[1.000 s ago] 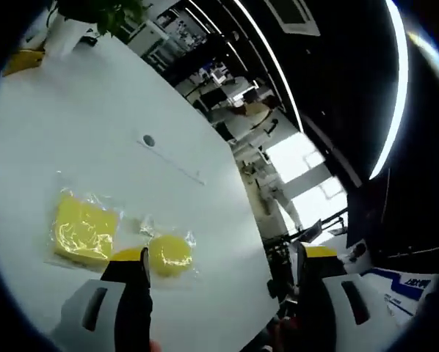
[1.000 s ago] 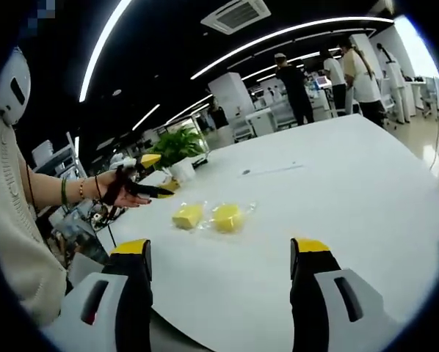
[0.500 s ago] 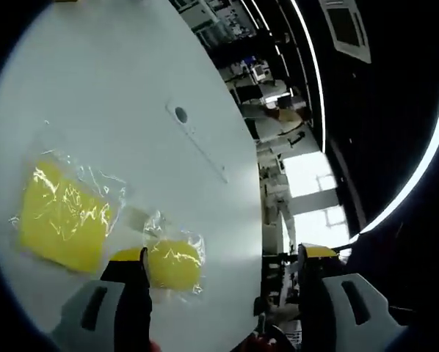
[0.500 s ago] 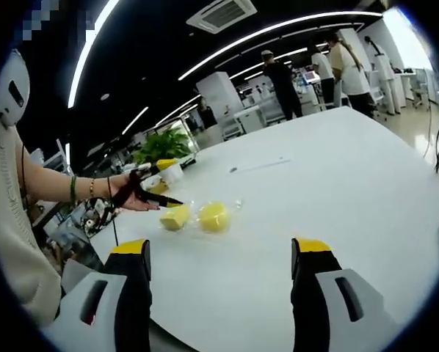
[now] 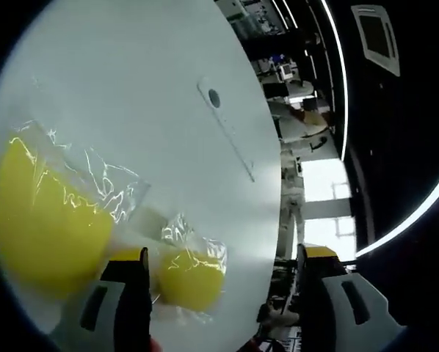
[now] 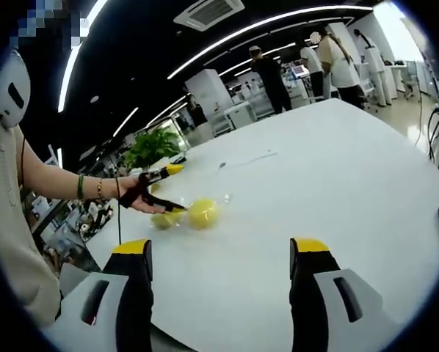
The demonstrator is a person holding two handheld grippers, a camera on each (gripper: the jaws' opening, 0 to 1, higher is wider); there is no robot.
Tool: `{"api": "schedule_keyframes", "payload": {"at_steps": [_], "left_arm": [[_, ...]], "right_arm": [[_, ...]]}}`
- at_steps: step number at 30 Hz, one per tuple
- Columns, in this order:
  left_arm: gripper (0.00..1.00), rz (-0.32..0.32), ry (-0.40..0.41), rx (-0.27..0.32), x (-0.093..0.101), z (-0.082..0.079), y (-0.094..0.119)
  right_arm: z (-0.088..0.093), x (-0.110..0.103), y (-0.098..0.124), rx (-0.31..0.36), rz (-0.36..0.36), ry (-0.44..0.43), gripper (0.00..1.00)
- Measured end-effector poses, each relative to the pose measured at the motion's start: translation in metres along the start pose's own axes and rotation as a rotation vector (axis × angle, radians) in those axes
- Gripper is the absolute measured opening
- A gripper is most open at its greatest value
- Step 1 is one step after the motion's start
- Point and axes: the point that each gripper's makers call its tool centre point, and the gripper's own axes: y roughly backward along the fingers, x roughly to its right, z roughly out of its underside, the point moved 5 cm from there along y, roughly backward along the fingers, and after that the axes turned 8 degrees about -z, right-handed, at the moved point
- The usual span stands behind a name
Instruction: Compare the silicone blocks by pressing each to a similar depth, holding the contact briefly, and releasing to observe deformation and rebound differences across the visible hardness samples.
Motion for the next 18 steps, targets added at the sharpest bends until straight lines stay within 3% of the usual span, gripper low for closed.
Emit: {"api": "schedule_keyframes", "payload": {"at_steps": [8, 18], "left_arm": [[0.78, -0.014, 0.020, -0.018, 0.001, 0.004, -0.015], [0.57, -0.063, -0.030, -0.040, -0.002, 0.000, -0.028]], "right_arm": [[-0.003, 0.005, -0.003, -0.013, 0.001, 0.016, 0.69], [0.000, 0.012, -0.002, -0.017, 0.016, 0.006, 0.67]]}}
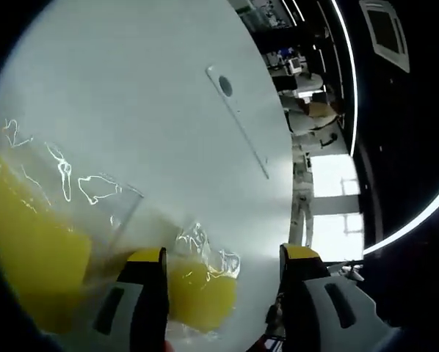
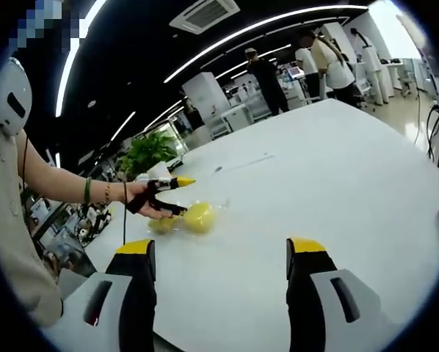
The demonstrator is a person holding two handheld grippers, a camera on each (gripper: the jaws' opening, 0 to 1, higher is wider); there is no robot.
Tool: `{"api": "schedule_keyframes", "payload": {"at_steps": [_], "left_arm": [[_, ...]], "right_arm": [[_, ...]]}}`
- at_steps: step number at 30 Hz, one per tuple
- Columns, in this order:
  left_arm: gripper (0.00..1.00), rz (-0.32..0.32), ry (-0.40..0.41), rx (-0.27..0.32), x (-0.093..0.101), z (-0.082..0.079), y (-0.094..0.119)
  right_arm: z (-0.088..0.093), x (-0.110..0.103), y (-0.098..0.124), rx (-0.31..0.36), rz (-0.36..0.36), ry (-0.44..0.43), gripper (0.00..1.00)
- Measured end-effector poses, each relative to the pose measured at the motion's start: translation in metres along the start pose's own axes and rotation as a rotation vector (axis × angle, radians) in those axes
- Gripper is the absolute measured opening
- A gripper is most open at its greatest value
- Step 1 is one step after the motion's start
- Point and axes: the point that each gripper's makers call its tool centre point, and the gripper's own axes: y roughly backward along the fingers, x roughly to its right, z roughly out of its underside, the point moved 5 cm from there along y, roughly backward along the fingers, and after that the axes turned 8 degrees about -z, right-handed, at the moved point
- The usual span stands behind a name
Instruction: Compare the silicone blocks by pressing each to a similar depth, holding the contact briefly, and releasing to observe deformation and rebound differences across the visible hardness samples.
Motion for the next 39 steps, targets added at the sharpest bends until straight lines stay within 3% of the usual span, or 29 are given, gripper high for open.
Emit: {"api": "schedule_keyframes", "payload": {"at_steps": [4, 10, 18, 22, 31, 33, 34, 35, 39], "left_arm": [[0.49, -0.028, -0.041, -0.020, -0.002, -0.001, -0.005], [0.48, -0.022, -0.038, -0.049, -0.004, 0.001, -0.005], [0.21, -0.114, -0.034, -0.061, -0.020, -0.006, -0.014], [0.18, -0.125, -0.035, -0.074, -0.017, -0.008, -0.021], [0.09, -0.142, -0.150, -0.065, -0.010, 0.007, -0.023], [0.00, -0.094, -0.203, -0.069, -0.004, 0.013, -0.021], [0.00, -0.117, -0.189, -0.057, -0.004, 0.010, -0.020], [0.00, -0.117, -0.226, -0.064, -0.004, 0.012, -0.020], [0.00, -0.107, -0.252, -0.051, -0.003, 0.012, -0.019]], "right_arm": [[0.001, 0.001, 0.000, 0.001, 0.000, -0.004, 0.67], [0.001, 0.004, 0.001, -0.001, 0.003, -0.005, 0.66], [0.003, 0.006, -0.001, -0.007, 0.003, -0.007, 0.65], [0.005, 0.006, -0.001, -0.018, 0.001, -0.008, 0.65], [0.005, 0.008, -0.001, -0.016, 0.001, -0.010, 0.63], [0.005, 0.008, -0.001, -0.015, 0.000, -0.010, 0.63], [0.005, 0.008, -0.002, -0.015, 0.000, -0.009, 0.63], [0.005, 0.008, -0.002, -0.018, -0.001, -0.008, 0.63], [0.005, 0.006, -0.003, -0.024, -0.009, -0.001, 0.62]]}}
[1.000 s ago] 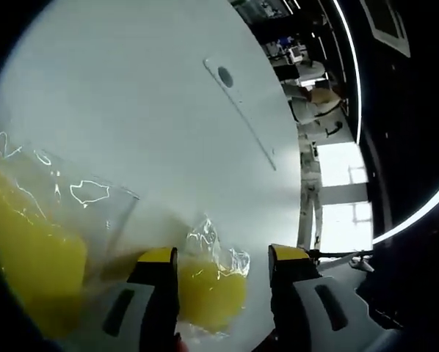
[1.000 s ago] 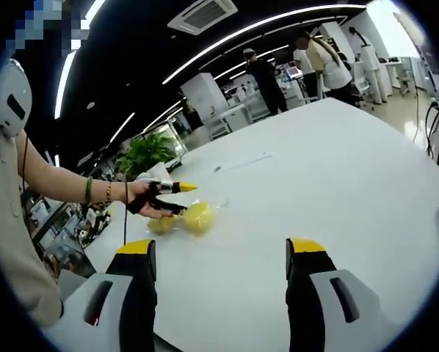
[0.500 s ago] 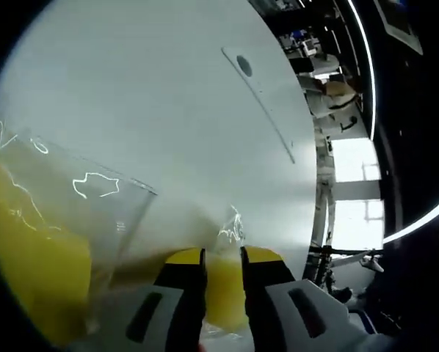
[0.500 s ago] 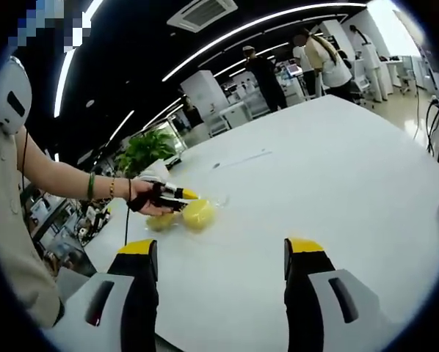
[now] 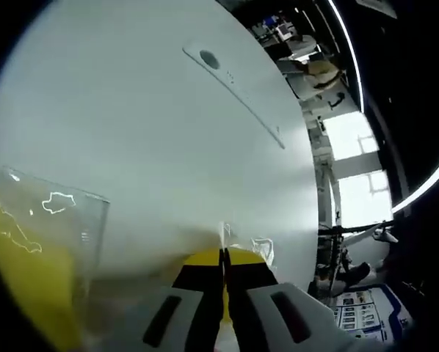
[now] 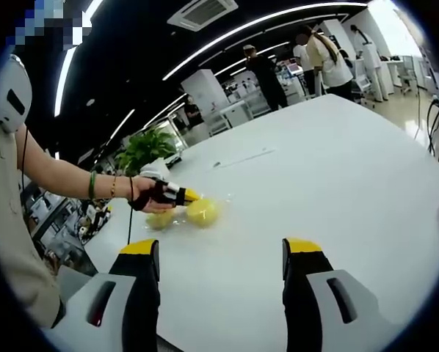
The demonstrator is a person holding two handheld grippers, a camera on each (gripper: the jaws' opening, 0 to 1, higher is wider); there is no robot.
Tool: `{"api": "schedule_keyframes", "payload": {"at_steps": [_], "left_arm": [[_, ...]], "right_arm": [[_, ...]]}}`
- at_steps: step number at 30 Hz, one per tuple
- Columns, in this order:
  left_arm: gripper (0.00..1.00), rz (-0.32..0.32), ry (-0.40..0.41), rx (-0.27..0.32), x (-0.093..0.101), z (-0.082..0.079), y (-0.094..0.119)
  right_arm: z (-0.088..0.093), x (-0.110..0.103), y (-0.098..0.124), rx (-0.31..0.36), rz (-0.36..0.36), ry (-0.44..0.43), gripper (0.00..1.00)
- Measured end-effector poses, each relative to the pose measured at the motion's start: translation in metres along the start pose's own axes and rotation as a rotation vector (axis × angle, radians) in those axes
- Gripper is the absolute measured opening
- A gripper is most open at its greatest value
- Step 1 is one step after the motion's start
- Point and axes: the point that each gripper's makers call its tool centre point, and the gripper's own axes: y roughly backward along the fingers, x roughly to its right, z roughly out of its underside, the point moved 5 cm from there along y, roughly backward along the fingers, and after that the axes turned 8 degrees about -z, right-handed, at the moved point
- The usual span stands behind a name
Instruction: Compare the silicone blocks by pressing each to a similar depth, holding the contact briefly, and releasing to observe deformation and rebound differences across the visible hardness samples.
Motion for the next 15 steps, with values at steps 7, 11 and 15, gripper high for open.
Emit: {"api": "schedule_keyframes", "payload": {"at_steps": [7, 11, 15], "left_arm": [[0.00, 0.016, -0.063, 0.065, 0.004, -0.001, 0.011], [0.00, 0.101, -0.236, 0.148, 0.024, -0.001, 0.026], [0.00, 0.102, -0.388, 0.209, 0.035, 0.005, 0.042]], "right_arm": [[-0.004, -0.002, 0.003, 0.008, -0.004, 0.008, 0.62], [-0.005, -0.003, 0.005, 0.009, -0.005, 0.014, 0.62], [-0.005, -0.006, 0.005, 0.005, -0.010, 0.025, 0.62]]}}
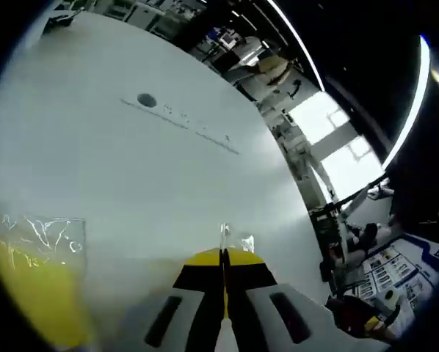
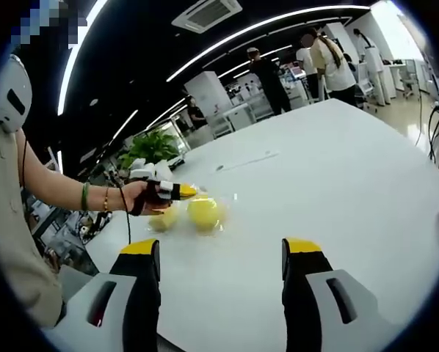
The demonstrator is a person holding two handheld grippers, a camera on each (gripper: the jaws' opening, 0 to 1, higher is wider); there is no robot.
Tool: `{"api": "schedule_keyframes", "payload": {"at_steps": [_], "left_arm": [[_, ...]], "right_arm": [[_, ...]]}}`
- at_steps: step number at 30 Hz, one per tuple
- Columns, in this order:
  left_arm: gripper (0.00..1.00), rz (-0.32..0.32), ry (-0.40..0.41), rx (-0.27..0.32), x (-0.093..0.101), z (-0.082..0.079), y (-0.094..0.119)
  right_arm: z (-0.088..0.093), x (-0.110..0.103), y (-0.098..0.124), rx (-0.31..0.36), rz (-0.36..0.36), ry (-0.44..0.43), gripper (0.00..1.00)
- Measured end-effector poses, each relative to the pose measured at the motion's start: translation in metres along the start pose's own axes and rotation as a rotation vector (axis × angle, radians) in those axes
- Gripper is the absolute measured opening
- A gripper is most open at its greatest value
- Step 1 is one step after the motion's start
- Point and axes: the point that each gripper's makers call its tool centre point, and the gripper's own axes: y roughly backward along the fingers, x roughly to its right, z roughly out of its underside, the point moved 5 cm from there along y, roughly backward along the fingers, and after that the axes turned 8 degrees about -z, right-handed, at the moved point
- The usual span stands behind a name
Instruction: Compare the silicone blocks by pressing each to a similar depth, holding the contact briefly, and releasing to observe deformation and rebound differences across the visible hardness samples.
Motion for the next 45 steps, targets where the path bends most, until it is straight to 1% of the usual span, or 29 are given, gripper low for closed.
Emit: {"api": "schedule_keyframes", "payload": {"at_steps": [2, 4, 5, 6, 8, 9, 10, 11, 12, 14, 16, 18, 19, 20, 21, 25, 26, 27, 28, 32, 33, 35, 37, 38, 40, 42, 43, 44, 45], "left_arm": [[0.00, 0.033, -0.081, 0.034, 0.008, 0.000, 0.005], [0.00, 0.031, -0.122, 0.047, 0.015, 0.002, 0.013], [0.00, 0.037, -0.124, 0.063, 0.019, 0.003, 0.018], [0.00, 0.049, -0.124, 0.061, 0.022, 0.004, 0.021], [0.00, 0.047, -0.169, 0.084, 0.028, 0.005, 0.027], [0.00, 0.060, -0.219, 0.094, 0.033, 0.007, 0.032], [0.00, 0.060, -0.242, 0.102, 0.036, 0.007, 0.035], [0.00, 0.074, -0.216, 0.107, 0.042, 0.010, 0.040], [0.00, 0.078, -0.219, 0.109, 0.044, 0.011, 0.042], [0.00, 0.092, -0.249, 0.141, 0.053, 0.012, 0.050], [0.00, 0.104, -0.292, 0.154, 0.061, 0.016, 0.058], [0.00, 0.111, -0.286, 0.146, 0.066, 0.020, 0.066], [0.00, 0.112, -0.304, 0.152, 0.067, 0.021, 0.069], [0.00, 0.107, -0.328, 0.165, 0.068, 0.022, 0.074], [0.00, 0.114, -0.318, 0.153, 0.068, 0.023, 0.076], [0.00, 0.118, -0.322, 0.164, 0.065, 0.023, 0.091], [0.00, 0.107, -0.325, 0.177, 0.064, 0.022, 0.097], [0.00, 0.110, -0.327, 0.175, 0.064, 0.021, 0.100], [0.00, 0.106, -0.329, 0.191, 0.064, 0.020, 0.105], [0.00, 0.100, -0.330, 0.219, 0.064, 0.013, 0.124], [0.00, 0.085, -0.365, 0.234, 0.063, 0.011, 0.130], [0.00, 0.085, -0.382, 0.235, 0.065, 0.011, 0.140], [0.00, 0.083, -0.395, 0.224, 0.064, 0.013, 0.146], [0.00, 0.070, -0.402, 0.238, 0.062, 0.013, 0.149], [0.00, 0.067, -0.402, 0.232, 0.061, 0.014, 0.155], [0.00, 0.075, -0.408, 0.232, 0.062, 0.015, 0.160], [0.00, 0.061, -0.436, 0.248, 0.063, 0.015, 0.163], [0.00, 0.084, -0.434, 0.228, 0.065, 0.017, 0.165], [0.00, 0.071, -0.443, 0.239, 0.065, 0.017, 0.167]], "right_arm": [[0.000, -0.002, 0.000, -0.002, -0.004, 0.002, 0.62], [-0.002, -0.005, 0.000, -0.001, -0.013, 0.009, 0.62], [-0.003, -0.007, 0.000, 0.000, -0.014, 0.012, 0.62], [-0.004, -0.008, 0.000, 0.002, -0.016, 0.014, 0.62], [-0.005, -0.011, 0.000, 0.006, -0.021, 0.019, 0.62], [-0.006, -0.013, 0.001, 0.006, -0.023, 0.024, 0.62], [-0.006, -0.014, 0.001, 0.006, -0.025, 0.027, 0.62], [-0.007, -0.015, 0.001, 0.005, -0.028, 0.030, 0.62], [-0.008, -0.018, 0.001, 0.006, -0.031, 0.035, 0.62], [-0.008, -0.021, 0.002, 0.004, -0.036, 0.044, 0.62], [-0.010, -0.025, 0.003, 0.010, -0.042, 0.053, 0.62], [-0.012, -0.029, 0.004, 0.012, -0.048, 0.059, 0.62], [-0.013, -0.032, 0.004, 0.012, -0.051, 0.070, 0.62], [-0.014, -0.033, 0.005, 0.013, -0.053, 0.075, 0.62], [-0.017, -0.036, 0.005, 0.018, -0.058, 0.081, 0.62], [-0.024, -0.045, 0.008, 0.024, -0.068, 0.111, 0.62], [-0.026, -0.046, 0.008, 0.025, -0.070, 0.118, 0.62], [-0.028, -0.049, 0.009, 0.028, -0.073, 0.126, 0.62], [-0.030, -0.051, 0.010, 0.030, -0.076, 0.132, 0.62], [-0.036, -0.062, 0.009, 0.032, -0.090, 0.165, 0.62], [-0.038, -0.066, 0.008, 0.033, -0.098, 0.176, 0.62], [-0.043, -0.072, 0.006, 0.036, -0.110, 0.196, 0.62], [-0.045, -0.078, 0.003, 0.036, -0.125, 0.211, 0.62], [-0.046, -0.080, 0.001, 0.036, -0.128, 0.215, 0.62], [-0.048, -0.085, -0.001, 0.037, -0.140, 0.228, 0.62], [-0.050, -0.091, -0.005, 0.040, -0.158, 0.237, 0.63], [-0.051, -0.095, -0.009, 0.023, -0.182, 0.256, 0.63], [-0.051, -0.096, -0.011, 0.018, -0.185, 0.263, 0.64], [-0.053, -0.097, -0.014, -0.002, -0.193, 0.302, 0.64]]}}
